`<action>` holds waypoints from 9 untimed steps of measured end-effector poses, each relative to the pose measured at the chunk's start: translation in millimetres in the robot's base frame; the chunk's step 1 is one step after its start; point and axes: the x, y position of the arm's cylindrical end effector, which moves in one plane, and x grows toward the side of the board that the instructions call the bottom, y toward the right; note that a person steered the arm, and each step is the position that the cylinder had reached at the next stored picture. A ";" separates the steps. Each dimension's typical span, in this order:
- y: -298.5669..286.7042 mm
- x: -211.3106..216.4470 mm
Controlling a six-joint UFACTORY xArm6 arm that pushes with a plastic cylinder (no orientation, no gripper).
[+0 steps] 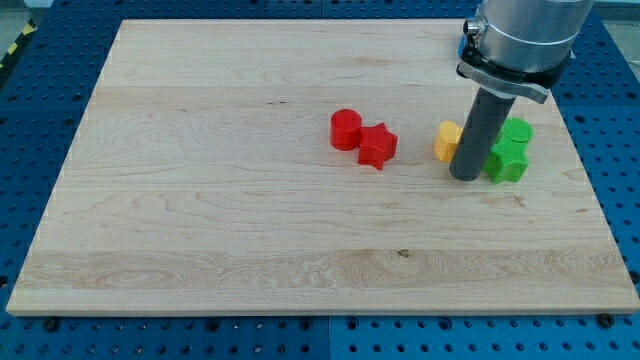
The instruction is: Slide the yellow heart closer to the green circle
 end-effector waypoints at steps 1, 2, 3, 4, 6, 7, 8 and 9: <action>-1.5 -36.8; -1.6 -51.5; -4.0 -46.4; -22.9 -32.7; -39.9 -86.2; -35.5 -100.1; -57.3 -100.0; -37.6 -97.3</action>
